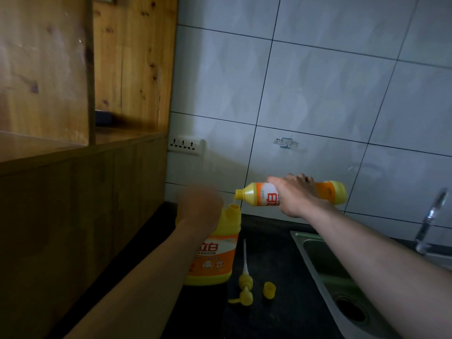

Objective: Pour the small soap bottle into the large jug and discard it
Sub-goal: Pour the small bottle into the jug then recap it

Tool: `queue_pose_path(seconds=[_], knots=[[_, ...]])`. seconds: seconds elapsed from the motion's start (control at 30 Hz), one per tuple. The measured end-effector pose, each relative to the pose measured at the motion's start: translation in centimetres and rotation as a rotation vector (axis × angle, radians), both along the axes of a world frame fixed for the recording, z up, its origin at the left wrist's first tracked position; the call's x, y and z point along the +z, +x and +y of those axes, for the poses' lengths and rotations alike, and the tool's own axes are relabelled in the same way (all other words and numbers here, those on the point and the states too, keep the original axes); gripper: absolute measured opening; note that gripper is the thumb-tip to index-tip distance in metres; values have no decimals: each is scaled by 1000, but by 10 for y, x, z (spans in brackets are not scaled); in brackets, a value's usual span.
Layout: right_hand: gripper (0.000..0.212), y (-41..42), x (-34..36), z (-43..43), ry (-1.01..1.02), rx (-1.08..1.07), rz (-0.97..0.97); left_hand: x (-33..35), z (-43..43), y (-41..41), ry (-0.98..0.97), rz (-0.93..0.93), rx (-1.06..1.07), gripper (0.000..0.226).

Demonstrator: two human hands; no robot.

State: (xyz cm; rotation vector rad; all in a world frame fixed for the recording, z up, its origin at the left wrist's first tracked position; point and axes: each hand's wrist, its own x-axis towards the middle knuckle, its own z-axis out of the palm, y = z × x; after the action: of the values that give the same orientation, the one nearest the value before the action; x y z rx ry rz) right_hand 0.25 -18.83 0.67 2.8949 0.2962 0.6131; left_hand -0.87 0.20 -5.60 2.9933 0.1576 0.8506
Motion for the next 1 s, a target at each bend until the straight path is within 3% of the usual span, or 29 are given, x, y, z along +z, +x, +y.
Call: queue_pose_path(seconds=[1.0], knots=[[49, -3, 3, 3, -35, -6, -12, -2, 0, 0, -9, -16, 7, 29]])
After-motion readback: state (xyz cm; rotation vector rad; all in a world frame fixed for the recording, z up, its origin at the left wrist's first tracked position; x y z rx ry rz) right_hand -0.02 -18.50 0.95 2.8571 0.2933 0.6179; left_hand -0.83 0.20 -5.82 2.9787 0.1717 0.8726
